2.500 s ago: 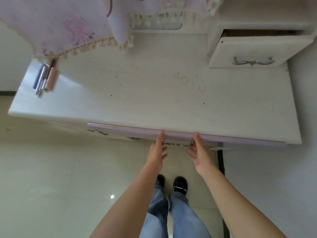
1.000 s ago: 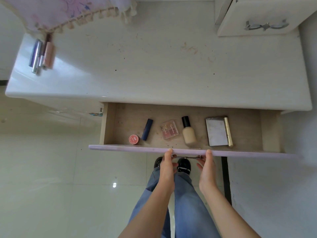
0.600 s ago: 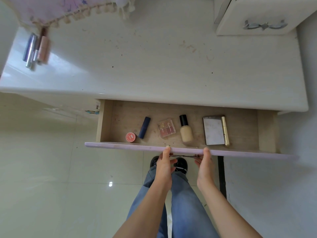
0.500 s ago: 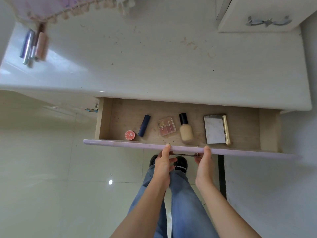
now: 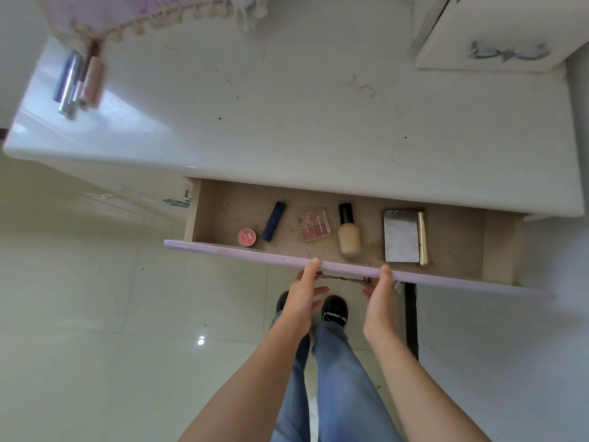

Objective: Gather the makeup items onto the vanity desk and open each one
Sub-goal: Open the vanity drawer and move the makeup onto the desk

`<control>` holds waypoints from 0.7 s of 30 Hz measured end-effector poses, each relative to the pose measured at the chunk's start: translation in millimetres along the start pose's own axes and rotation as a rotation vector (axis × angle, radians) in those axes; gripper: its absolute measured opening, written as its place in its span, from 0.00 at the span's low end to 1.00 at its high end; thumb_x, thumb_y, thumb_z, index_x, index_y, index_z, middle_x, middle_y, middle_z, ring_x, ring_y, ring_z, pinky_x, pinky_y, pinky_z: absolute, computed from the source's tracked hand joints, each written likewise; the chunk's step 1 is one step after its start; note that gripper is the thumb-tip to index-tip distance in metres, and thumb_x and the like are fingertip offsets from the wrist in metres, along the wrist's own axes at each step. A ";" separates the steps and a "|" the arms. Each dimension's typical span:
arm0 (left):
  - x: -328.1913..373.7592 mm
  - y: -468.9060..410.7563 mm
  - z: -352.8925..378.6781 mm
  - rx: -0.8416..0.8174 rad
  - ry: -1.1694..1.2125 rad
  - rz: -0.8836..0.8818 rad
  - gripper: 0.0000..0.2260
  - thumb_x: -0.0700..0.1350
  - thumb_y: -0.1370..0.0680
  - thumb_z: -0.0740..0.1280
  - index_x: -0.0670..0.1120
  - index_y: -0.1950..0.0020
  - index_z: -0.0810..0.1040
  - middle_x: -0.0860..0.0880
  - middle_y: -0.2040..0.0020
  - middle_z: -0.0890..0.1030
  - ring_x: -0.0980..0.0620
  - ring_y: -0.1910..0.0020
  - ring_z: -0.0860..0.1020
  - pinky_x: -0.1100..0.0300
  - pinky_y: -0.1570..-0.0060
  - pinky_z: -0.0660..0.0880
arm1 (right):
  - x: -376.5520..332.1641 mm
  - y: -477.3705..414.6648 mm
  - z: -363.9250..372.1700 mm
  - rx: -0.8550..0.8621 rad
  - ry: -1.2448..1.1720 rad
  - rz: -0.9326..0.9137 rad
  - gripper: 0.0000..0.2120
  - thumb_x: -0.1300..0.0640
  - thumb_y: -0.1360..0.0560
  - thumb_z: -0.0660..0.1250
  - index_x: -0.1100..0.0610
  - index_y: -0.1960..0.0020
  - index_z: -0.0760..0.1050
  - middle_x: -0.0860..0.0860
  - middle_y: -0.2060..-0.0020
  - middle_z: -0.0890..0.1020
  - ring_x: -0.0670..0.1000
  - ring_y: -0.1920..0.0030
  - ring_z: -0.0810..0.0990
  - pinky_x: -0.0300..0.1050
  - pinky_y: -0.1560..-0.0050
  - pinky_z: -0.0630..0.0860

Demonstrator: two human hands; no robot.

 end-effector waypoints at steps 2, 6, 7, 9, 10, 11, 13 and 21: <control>-0.2 -1.3 1.0 -0.011 0.007 0.013 0.20 0.58 0.23 0.58 0.47 0.39 0.73 0.52 0.45 0.76 0.51 0.51 0.77 0.56 0.51 0.70 | 2.2 -2.2 -0.5 -0.010 -0.007 -0.007 0.13 0.47 0.21 0.52 0.54 0.50 0.70 0.48 0.59 0.75 0.47 0.56 0.73 0.38 0.55 0.69; -3.1 -4.4 0.9 -0.017 0.002 0.020 0.17 0.58 0.23 0.57 0.50 0.41 0.72 0.53 0.45 0.75 0.53 0.52 0.77 0.57 0.54 0.70 | 6.4 -5.9 -1.6 -0.021 -0.024 -0.012 0.11 0.48 0.21 0.52 0.53 0.50 0.70 0.49 0.57 0.75 0.47 0.54 0.75 0.37 0.52 0.70; -5.1 -5.7 0.1 -0.024 -0.001 0.013 0.16 0.57 0.22 0.56 0.50 0.41 0.71 0.53 0.45 0.75 0.53 0.52 0.77 0.57 0.53 0.70 | 8.0 -6.4 -1.6 -0.024 -0.026 -0.005 0.11 0.49 0.20 0.52 0.52 0.51 0.70 0.50 0.55 0.76 0.49 0.51 0.75 0.38 0.51 0.70; -8.7 -8.2 -0.1 -0.052 -0.004 0.012 0.16 0.57 0.22 0.56 0.50 0.40 0.71 0.53 0.43 0.74 0.53 0.52 0.77 0.57 0.54 0.71 | 11.6 -7.0 -1.5 -0.036 -0.038 0.019 0.10 0.50 0.20 0.52 0.50 0.54 0.70 0.52 0.51 0.75 0.51 0.46 0.73 0.43 0.46 0.69; -10.4 -9.5 0.1 -0.067 0.001 0.018 0.16 0.57 0.22 0.56 0.50 0.40 0.71 0.53 0.43 0.74 0.53 0.51 0.77 0.58 0.55 0.71 | 12.9 -7.1 -1.1 -0.044 -0.047 0.029 0.10 0.50 0.20 0.52 0.48 0.56 0.69 0.52 0.50 0.74 0.51 0.45 0.72 0.44 0.43 0.68; -11.8 -11.1 0.3 -0.079 0.007 0.025 0.17 0.57 0.22 0.56 0.50 0.39 0.71 0.53 0.42 0.74 0.52 0.51 0.77 0.59 0.56 0.71 | 14.0 -7.9 -0.8 -0.052 -0.051 0.035 0.10 0.50 0.20 0.52 0.47 0.57 0.69 0.51 0.50 0.75 0.51 0.44 0.72 0.46 0.40 0.67; -13.2 -13.9 1.1 -0.094 0.017 0.037 0.18 0.57 0.22 0.55 0.48 0.37 0.70 0.53 0.41 0.73 0.52 0.50 0.77 0.59 0.55 0.71 | 14.1 -10.0 0.0 -0.064 -0.053 0.037 0.10 0.50 0.20 0.52 0.46 0.58 0.69 0.49 0.53 0.75 0.51 0.43 0.71 0.48 0.35 0.65; -15.0 -18.4 1.3 -0.088 0.029 0.054 0.14 0.55 0.21 0.55 0.50 0.40 0.70 0.55 0.45 0.74 0.54 0.52 0.78 0.60 0.55 0.71 | 18.8 -14.0 0.1 -0.070 -0.068 0.033 0.10 0.50 0.20 0.51 0.47 0.56 0.69 0.49 0.52 0.74 0.51 0.42 0.71 0.50 0.31 0.64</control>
Point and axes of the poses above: each hand's wrist, its own y-axis away from the middle knuckle, its own z-axis out of the palm, x = y × z, the point moved 8 cm from there along -y, towards the middle knuckle
